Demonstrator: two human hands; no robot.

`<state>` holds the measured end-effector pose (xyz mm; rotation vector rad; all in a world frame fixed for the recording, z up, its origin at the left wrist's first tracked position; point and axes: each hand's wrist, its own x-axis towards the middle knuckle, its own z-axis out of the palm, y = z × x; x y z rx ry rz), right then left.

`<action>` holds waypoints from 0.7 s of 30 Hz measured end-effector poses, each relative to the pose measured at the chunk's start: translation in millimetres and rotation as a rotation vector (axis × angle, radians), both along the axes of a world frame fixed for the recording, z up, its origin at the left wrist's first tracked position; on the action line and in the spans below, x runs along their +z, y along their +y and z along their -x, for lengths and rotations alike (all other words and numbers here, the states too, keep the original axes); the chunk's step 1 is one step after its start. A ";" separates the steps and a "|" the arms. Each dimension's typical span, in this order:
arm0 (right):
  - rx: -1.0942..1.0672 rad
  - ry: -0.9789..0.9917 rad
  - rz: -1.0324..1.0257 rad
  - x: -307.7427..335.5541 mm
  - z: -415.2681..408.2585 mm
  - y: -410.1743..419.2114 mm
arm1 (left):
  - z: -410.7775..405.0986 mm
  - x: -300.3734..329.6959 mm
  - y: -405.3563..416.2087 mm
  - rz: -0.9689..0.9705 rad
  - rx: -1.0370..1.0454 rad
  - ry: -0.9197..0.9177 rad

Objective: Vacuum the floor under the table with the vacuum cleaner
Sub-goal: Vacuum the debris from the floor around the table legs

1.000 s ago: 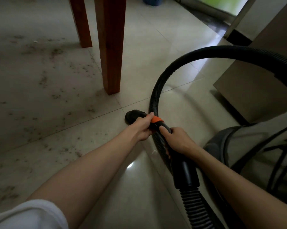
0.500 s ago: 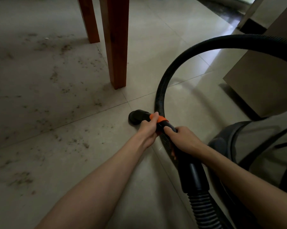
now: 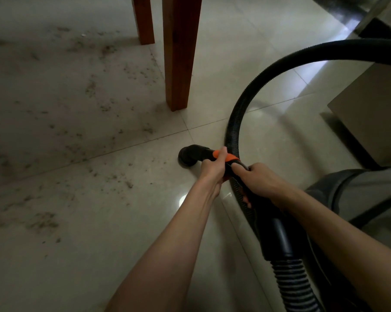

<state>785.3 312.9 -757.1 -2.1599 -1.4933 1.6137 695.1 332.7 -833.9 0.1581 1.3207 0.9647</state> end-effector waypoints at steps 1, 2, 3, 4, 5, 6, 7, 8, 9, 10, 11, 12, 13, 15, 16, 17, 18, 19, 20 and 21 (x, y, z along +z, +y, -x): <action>-0.004 -0.011 -0.008 -0.7 -2.7 -0.2 | -2.8 0.1 0.1 -0.003 -0.009 -0.007; -0.002 -0.037 -0.026 -2.5 -6.5 0.0 | -6.5 1.3 0.5 -0.011 -0.019 -0.016; -0.001 -0.072 -0.050 -3.3 -10.1 0.3 | -11.1 3.4 1.8 -0.021 -0.033 -0.019; -0.016 -0.102 -0.072 -5.8 -15.1 1.7 | -16.5 5.8 3.7 -0.033 -0.044 -0.020; -0.046 -0.115 -0.085 -7.0 -19.7 2.7 | -21.9 8.0 6.1 -0.043 -0.059 -0.022; -0.075 -0.127 -0.093 -8.2 -24.5 3.9 | -27.6 10.7 8.2 -0.051 -0.077 -0.025; -0.091 -0.148 -0.103 -8.9 -28.7 5.0 | -32.7 12.9 10.1 -0.056 -0.100 -0.031; -0.098 -0.173 -0.114 -9.2 -32.2 5.7 | -37.6 14.0 12.0 -0.061 -0.120 -0.038; -0.109 -0.184 -0.124 -8.8 -35.1 5.8 | -41.7 14.3 13.8 -0.065 -0.135 -0.044; -0.120 -0.190 -0.128 -8.7 -37.1 5.7 | -44.6 14.5 15.1 -0.064 -0.143 -0.049; -0.129 -0.193 -0.135 -8.5 -38.0 5.4 | -46.5 14.0 16.4 -0.062 -0.148 -0.051; -0.130 -0.200 -0.144 -9.0 -38.3 5.7 | -47.5 13.1 17.9 -0.060 -0.154 -0.057; -0.129 -0.206 -0.154 -10.2 -37.9 6.2 | -47.7 12.3 18.9 -0.058 -0.154 -0.061; -0.129 -0.217 -0.161 -11.7 -34.3 7.1 | -46.7 11.8 20.4 -0.052 -0.144 -0.064; -0.128 -0.220 -0.169 -12.7 -32.1 8.3 | -45.9 11.6 21.8 -0.052 -0.139 -0.068; -0.132 -0.222 -0.181 -13.7 -29.7 9.9 | -44.8 12.4 23.6 -0.052 -0.135 -0.070; -0.135 -0.223 -0.183 -13.6 -27.1 10.8 | -44.0 13.5 24.7 -0.050 -0.132 -0.073; -0.140 -0.218 -0.184 -12.7 -24.9 11.4 | -43.5 15.0 25.5 -0.046 -0.130 -0.069; -0.141 -0.218 -0.184 -12.8 -24.7 12.7 | -43.3 16.7 26.3 -0.043 -0.130 -0.066; -0.136 -0.224 -0.182 -12.0 -25.7 13.4 | -43.5 17.7 26.6 -0.039 -0.128 -0.065</action>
